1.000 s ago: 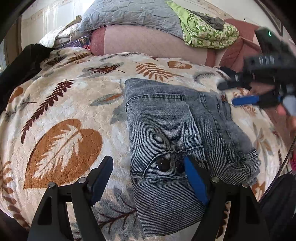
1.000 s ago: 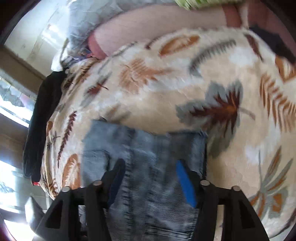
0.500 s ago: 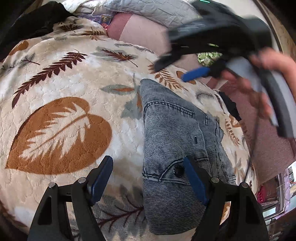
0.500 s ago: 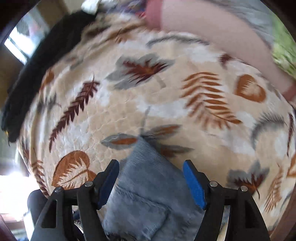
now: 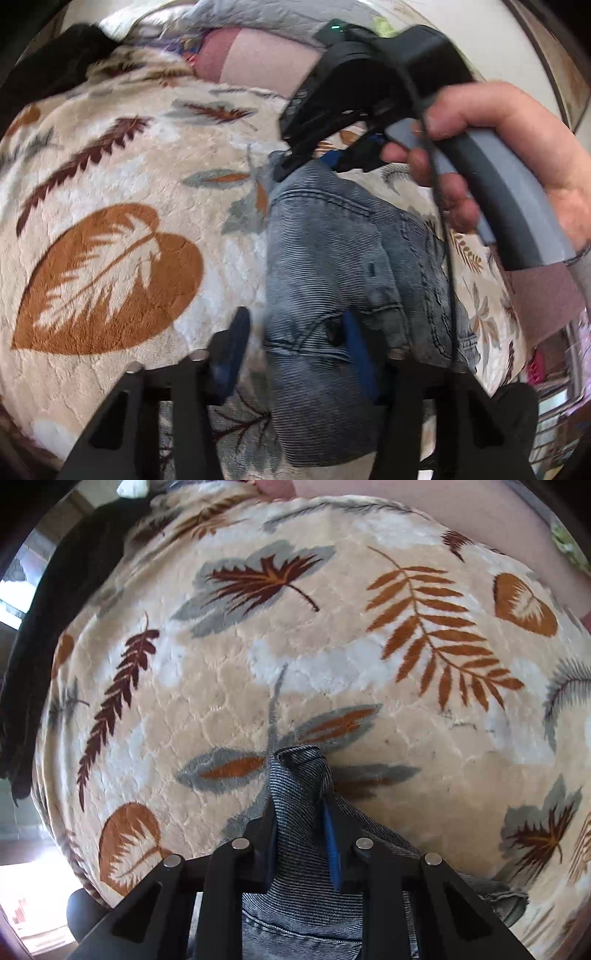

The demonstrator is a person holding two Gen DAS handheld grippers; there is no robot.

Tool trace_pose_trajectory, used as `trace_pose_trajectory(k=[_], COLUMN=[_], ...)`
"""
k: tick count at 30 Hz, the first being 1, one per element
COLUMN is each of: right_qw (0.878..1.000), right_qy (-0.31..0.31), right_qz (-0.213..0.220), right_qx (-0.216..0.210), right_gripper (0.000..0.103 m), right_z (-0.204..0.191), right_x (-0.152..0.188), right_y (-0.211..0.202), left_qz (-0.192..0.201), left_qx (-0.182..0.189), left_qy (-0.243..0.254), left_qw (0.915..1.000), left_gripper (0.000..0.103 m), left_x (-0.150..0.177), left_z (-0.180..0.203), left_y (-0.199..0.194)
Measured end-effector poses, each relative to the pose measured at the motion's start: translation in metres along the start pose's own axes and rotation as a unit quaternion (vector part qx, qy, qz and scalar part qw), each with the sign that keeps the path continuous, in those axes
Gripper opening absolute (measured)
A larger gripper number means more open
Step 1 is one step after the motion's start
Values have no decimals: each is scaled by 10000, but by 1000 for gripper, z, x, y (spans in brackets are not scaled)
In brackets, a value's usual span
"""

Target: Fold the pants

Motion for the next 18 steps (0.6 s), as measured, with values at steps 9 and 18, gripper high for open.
trace_pose_trajectory(k=[9, 18], right_qw=[9992, 9983], right_qy=[345, 524], right_qz=[179, 259], right_qx=[-59, -1], right_gripper=[22, 22], right_z=[16, 27], right_x=[9, 7], right_y=[-10, -21], left_qz=[90, 98], left_qx=[-136, -149], left_qy=[187, 234], left_qw=[9997, 9996], left_gripper=[44, 43], left_x=[2, 4], left_z=[2, 3], left_y=[-2, -5])
Point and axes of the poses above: each gripper's, at about its wrist camera, not at the fingertips, and y roughly the way its jaws point, z to its right, x to its underside, the point moved 6 cm from there along y, roughly the way its jaws point, and after that the axes turned 7 degrees about -y, right-handed, at the moved point
